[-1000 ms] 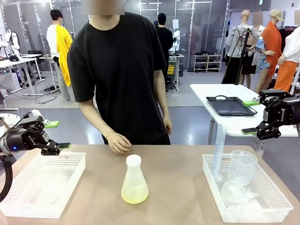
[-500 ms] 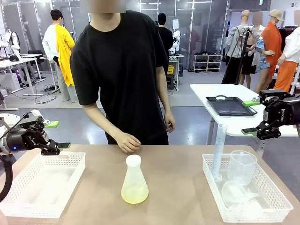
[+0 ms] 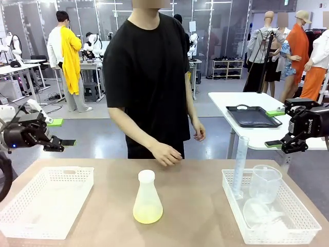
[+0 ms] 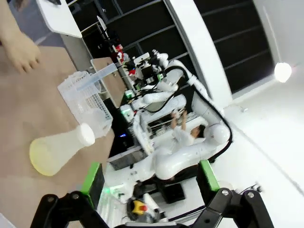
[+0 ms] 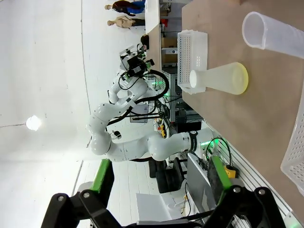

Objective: Prepare the solutions needed for the experiment.
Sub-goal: When the human places the Big flask in the center of the table, pick up the Big flask and place it in the left Organizing basket.

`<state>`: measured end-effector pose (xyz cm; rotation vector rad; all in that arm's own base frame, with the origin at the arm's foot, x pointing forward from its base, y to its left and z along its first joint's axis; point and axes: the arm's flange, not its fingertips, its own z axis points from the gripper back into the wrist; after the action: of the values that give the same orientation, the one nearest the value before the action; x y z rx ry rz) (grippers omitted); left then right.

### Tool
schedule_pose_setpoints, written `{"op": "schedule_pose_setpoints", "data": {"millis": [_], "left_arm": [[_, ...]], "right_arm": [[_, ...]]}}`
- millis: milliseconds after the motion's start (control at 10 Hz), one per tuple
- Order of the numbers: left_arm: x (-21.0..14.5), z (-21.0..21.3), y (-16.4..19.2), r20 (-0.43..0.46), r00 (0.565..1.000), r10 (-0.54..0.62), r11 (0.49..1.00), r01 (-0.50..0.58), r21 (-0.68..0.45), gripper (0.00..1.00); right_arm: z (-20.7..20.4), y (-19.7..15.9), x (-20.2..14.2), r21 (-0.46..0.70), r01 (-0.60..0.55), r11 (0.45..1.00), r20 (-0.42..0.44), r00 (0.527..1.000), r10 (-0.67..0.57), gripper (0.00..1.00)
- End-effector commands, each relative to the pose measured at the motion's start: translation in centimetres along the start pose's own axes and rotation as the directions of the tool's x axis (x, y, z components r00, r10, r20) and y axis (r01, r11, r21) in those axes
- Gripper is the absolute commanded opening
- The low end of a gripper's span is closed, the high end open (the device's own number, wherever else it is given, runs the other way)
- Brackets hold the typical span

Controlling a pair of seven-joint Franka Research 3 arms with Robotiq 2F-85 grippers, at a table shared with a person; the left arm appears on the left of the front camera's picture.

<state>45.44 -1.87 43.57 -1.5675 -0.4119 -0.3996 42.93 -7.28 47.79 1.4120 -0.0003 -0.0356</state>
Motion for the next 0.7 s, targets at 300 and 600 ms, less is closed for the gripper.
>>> {"op": "schedule_pose_setpoints", "data": {"millis": [300,600], "left_arm": [[1.0,-5.0,-0.1,-0.243,0.732,-0.637,0.741,0.668,0.070,1.00],[-0.3,-6.8,0.6,-0.375,0.530,-0.761,0.546,0.835,0.073,1.00]], "right_arm": [[0.1,0.1,0.1,-0.003,-0.014,1.000,-0.004,1.000,0.014,1.00],[0.1,0.1,0.1,-0.003,-0.014,1.000,-0.004,1.000,0.014,1.00]]}}
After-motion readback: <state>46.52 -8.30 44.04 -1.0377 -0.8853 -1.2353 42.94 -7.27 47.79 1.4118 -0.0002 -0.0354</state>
